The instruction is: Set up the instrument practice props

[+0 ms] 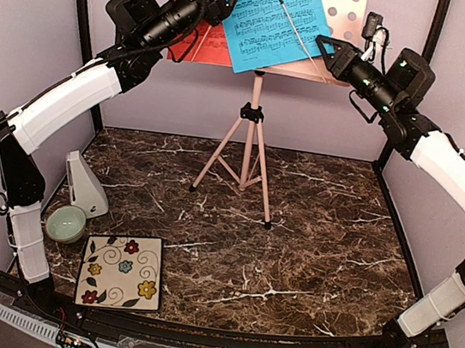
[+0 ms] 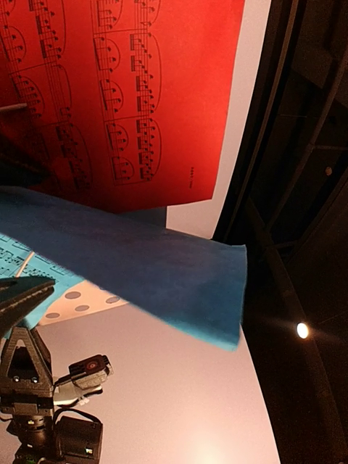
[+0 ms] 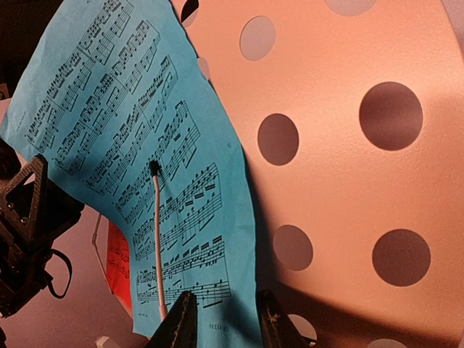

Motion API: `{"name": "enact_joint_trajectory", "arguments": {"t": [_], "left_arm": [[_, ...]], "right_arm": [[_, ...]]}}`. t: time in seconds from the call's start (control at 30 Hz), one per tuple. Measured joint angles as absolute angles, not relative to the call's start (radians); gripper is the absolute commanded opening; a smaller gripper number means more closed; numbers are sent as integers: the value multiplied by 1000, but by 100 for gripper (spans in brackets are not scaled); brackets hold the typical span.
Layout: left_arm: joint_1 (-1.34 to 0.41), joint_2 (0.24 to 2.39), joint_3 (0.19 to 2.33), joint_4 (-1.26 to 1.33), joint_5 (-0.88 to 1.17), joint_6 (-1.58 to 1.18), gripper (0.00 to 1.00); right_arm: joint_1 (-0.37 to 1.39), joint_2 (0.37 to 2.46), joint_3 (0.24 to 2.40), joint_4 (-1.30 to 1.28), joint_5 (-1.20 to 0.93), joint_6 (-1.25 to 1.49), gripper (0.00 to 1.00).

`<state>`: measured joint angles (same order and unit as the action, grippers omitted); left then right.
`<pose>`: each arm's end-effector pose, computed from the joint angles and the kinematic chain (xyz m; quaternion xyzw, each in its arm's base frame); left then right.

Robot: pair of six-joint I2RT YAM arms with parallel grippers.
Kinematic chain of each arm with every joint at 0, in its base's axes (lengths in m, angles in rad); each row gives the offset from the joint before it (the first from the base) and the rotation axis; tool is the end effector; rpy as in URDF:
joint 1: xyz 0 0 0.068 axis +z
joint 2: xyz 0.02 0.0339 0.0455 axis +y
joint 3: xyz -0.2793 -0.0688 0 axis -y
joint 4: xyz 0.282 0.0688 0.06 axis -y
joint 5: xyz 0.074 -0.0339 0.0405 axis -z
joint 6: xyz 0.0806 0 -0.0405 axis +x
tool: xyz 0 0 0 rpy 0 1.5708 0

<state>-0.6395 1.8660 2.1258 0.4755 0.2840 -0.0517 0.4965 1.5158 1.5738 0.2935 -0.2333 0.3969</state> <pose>0.3642 -0.2990 0.6127 0.2402 0.3469 -0.3605 0.8319 0.3655 0.2192 0.5211 -0.1236 0.5632 0.4119 0.7056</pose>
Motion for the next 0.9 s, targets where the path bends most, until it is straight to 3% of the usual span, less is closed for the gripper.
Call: {"name": "enact_joint_trajectory", "arguments": {"t": [0.27,0.43,0.77,0.9], "left_arm": [[-640,1861,2119,454,291,-52,51],[-640,1813,2068,434,274,-52,50],[-640,1744,2015,432,260,-53,6],[-640,1771,2062,411,264,-54,0]], "right_arm": [[496,1552,1620,307,-238,402,0],[495,1551,1617,317,-221,395,0],[489,1525,1552,345,-195,394,0],[485,1500,1518,358,-184,393,0]]}}
